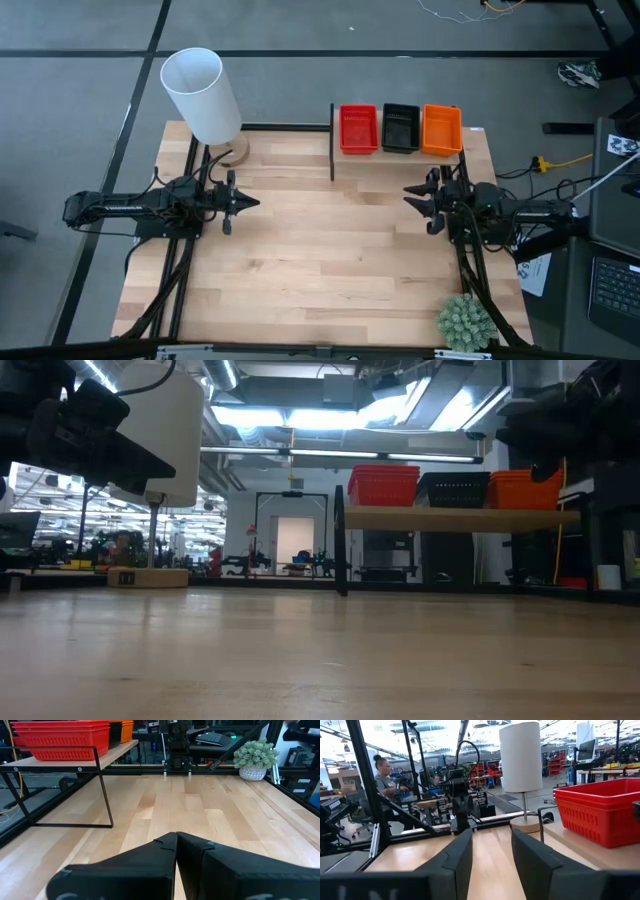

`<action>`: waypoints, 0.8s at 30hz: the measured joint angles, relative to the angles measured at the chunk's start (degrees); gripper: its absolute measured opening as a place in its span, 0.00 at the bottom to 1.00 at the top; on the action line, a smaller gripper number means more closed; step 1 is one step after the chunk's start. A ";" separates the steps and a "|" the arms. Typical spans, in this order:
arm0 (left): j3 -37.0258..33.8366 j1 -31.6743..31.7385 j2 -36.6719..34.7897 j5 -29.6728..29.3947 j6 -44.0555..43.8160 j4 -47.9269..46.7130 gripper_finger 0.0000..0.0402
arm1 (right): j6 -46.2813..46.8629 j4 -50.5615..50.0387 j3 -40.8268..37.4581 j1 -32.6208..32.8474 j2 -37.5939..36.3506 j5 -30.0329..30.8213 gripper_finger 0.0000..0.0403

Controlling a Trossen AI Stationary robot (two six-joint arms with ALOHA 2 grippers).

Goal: Stack baskets on shelf by color
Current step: Return to Home Position

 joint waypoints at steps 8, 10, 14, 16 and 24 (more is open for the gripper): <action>-0.02 0.01 0.00 -0.02 0.00 0.01 0.00 | -3.64 -7.58 0.00 0.00 -2.35 0.01 0.34; 0.00 0.00 0.01 -0.01 0.00 0.00 0.00 | -3.16 -7.84 0.00 -0.02 -2.08 0.00 0.34; -0.02 0.00 0.01 -0.01 0.00 0.00 0.00 | -2.99 -7.78 0.00 -0.02 -1.83 0.03 0.34; -0.02 0.00 0.01 -0.01 0.00 0.00 0.00 | -2.90 -7.77 0.00 -0.02 -1.82 0.03 0.34; 0.00 0.00 0.01 -0.01 0.00 0.02 0.00 | -2.95 -7.72 0.00 -0.02 -1.81 0.03 0.34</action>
